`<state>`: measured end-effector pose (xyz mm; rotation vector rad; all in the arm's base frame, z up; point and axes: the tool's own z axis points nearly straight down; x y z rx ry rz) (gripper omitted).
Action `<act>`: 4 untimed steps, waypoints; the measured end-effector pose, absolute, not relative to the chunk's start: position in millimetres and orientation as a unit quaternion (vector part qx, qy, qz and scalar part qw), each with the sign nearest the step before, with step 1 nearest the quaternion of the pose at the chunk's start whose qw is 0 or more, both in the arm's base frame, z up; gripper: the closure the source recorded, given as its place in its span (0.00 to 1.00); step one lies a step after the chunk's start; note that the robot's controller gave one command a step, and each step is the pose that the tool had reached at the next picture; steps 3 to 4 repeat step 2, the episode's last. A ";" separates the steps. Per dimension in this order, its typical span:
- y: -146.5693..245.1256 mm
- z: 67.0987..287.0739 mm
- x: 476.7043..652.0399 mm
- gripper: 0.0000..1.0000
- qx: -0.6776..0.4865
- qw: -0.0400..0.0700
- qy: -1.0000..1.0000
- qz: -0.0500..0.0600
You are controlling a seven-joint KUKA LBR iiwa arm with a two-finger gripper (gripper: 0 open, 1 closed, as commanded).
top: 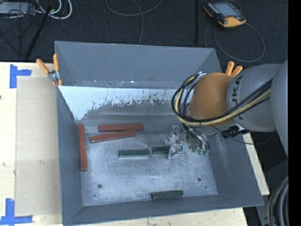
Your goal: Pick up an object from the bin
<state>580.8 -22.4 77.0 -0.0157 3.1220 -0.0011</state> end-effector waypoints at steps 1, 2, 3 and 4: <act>-22.4 77.0 580.8 1.00 -0.005 0.010 1.000 0.000; 9.5 244.5 592.8 1.00 -0.150 0.000 0.989 0.000; 9.5 244.5 592.8 1.00 -0.150 0.000 0.989 0.000; 9.5 244.5 592.8 1.00 -0.150 0.000 0.989 0.000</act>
Offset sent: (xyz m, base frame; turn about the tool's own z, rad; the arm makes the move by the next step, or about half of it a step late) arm 0.0148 0.0376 0.1976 -0.3409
